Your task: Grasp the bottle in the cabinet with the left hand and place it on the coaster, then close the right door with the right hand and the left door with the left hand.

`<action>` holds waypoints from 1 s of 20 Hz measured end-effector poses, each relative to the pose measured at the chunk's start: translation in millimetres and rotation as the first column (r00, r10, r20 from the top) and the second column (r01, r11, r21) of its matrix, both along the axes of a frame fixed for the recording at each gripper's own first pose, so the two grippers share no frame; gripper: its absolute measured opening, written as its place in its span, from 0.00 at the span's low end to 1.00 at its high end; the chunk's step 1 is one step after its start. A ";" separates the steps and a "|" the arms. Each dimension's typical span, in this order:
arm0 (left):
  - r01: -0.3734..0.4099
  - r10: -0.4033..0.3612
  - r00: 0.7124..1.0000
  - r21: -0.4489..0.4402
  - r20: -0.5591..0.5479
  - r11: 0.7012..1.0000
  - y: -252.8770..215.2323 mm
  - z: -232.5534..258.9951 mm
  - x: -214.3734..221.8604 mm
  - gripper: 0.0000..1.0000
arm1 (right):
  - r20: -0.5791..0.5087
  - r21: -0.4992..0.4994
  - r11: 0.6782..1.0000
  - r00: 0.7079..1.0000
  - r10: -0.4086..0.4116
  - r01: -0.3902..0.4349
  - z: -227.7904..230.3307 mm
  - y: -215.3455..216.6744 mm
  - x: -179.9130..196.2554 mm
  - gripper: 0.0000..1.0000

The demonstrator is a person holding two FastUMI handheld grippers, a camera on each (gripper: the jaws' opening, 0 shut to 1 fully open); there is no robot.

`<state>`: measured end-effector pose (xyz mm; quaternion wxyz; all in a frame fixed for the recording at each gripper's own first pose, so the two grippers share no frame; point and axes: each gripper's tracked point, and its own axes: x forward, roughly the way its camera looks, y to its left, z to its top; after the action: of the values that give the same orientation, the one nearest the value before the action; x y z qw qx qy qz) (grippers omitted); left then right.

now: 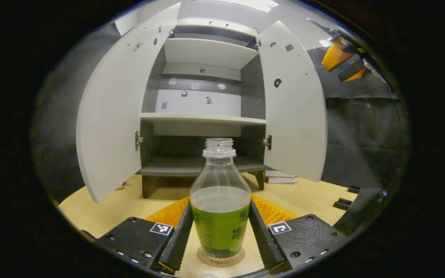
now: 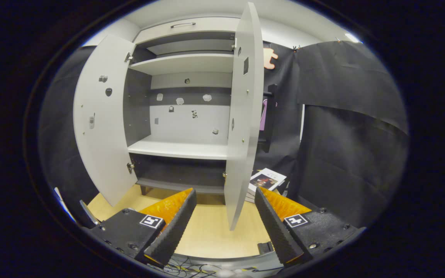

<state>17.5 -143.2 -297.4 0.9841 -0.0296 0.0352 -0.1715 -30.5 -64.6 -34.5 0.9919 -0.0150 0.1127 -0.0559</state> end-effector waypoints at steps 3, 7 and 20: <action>0.002 -0.002 1.000 0.007 -0.007 1.000 -5.4 -11.9 3.4 0.80 | -0.016 -0.015 1.000 1.000 0.006 -0.007 -4.9 1.4 -2.9 0.98; -0.006 0.006 1.000 0.018 -0.003 1.000 0.0 -27.3 4.6 0.77 | -0.023 -0.039 0.999 1.000 0.020 -0.021 -3.7 4.8 -6.1 0.99; 0.026 -0.026 1.000 0.094 0.003 0.995 1.3 -15.1 -2.7 1.00 | -0.030 -0.049 0.997 0.997 0.064 -0.066 -13.4 22.3 -12.4 0.99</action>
<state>14.8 -141.8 -312.5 0.9821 0.0173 0.0417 -0.1826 -42.9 -42.4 -47.9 0.9908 -0.0443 0.1249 -0.0261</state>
